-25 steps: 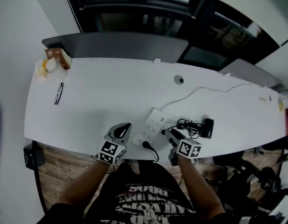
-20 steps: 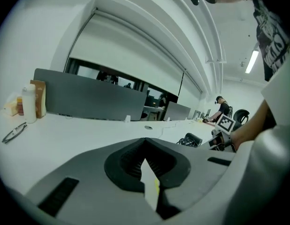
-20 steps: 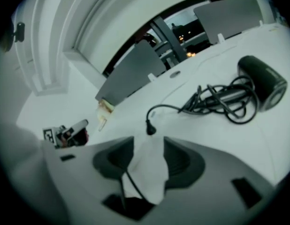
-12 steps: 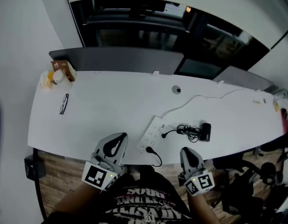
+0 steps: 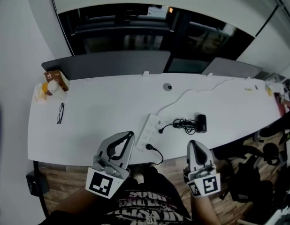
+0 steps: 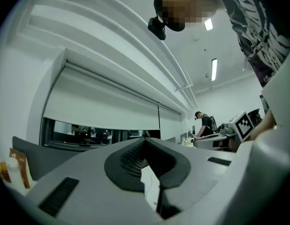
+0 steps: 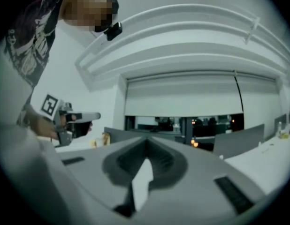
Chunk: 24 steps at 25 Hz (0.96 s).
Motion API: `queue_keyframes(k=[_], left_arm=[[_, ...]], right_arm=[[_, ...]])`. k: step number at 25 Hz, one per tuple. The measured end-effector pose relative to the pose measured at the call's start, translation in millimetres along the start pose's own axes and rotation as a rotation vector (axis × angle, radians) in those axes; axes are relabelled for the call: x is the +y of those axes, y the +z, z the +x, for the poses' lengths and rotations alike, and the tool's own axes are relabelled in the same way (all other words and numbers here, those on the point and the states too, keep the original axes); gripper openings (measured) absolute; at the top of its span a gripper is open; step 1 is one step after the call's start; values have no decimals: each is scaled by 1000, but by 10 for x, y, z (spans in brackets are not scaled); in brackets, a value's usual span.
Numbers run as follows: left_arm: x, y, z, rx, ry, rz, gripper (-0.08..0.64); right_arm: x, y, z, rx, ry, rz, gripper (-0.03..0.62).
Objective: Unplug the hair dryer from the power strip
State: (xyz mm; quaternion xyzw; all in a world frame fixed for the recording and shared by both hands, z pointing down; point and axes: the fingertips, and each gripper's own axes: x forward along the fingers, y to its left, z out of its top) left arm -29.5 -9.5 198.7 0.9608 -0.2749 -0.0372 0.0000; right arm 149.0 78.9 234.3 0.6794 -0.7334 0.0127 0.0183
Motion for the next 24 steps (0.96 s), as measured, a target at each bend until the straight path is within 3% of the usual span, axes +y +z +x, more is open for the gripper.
queue_keyframes(k=[8, 17, 24], left_arm=[[-46, -50, 19, 2, 47, -34, 25], [-231, -53, 264, 7, 172, -7, 25], [-603, -55, 464, 15, 247, 22, 25]], right_arm=[[-19, 5, -66, 19, 30, -23, 33], [-357, -11, 56, 17, 159, -16, 33], [-688, 30, -44, -2, 241, 8, 33]])
